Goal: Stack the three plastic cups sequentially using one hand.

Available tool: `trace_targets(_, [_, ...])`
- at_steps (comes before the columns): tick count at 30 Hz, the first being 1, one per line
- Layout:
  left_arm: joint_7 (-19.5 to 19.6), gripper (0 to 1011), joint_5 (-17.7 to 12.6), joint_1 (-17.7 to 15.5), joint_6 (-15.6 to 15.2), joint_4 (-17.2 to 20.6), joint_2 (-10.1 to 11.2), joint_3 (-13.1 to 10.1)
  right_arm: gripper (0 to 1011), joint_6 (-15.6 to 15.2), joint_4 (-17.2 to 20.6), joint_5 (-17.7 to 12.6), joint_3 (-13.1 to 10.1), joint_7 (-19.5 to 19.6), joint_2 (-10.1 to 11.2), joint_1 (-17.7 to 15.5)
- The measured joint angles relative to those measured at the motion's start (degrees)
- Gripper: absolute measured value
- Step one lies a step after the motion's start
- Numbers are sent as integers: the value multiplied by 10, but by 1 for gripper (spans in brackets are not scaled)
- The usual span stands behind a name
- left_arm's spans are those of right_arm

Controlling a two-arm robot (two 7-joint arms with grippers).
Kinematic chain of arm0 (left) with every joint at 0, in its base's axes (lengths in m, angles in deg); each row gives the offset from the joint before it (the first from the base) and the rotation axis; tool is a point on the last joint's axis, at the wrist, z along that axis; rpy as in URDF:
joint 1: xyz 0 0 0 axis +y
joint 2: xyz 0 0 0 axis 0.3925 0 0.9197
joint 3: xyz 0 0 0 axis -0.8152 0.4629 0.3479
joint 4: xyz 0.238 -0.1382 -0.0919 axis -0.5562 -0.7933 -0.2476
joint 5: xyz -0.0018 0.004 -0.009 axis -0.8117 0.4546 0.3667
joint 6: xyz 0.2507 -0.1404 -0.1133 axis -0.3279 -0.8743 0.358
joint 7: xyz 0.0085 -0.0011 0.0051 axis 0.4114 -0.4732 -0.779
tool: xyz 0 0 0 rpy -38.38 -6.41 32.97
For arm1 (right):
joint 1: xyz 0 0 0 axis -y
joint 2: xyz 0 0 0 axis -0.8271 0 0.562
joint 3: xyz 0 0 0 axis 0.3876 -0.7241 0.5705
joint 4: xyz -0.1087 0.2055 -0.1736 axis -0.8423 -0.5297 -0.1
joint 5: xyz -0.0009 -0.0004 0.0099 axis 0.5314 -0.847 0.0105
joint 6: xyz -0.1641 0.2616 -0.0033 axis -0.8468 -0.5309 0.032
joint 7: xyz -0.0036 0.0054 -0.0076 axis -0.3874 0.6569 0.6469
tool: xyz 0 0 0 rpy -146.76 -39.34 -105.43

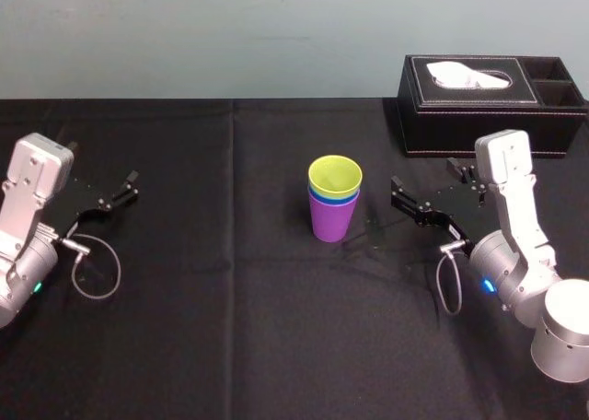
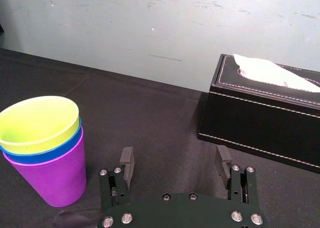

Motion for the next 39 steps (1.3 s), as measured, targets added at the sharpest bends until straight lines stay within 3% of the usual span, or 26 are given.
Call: trace_targets(39, [0,1011,0,0,0,0,0,0,1003,0,0,0,0,0,0,0])
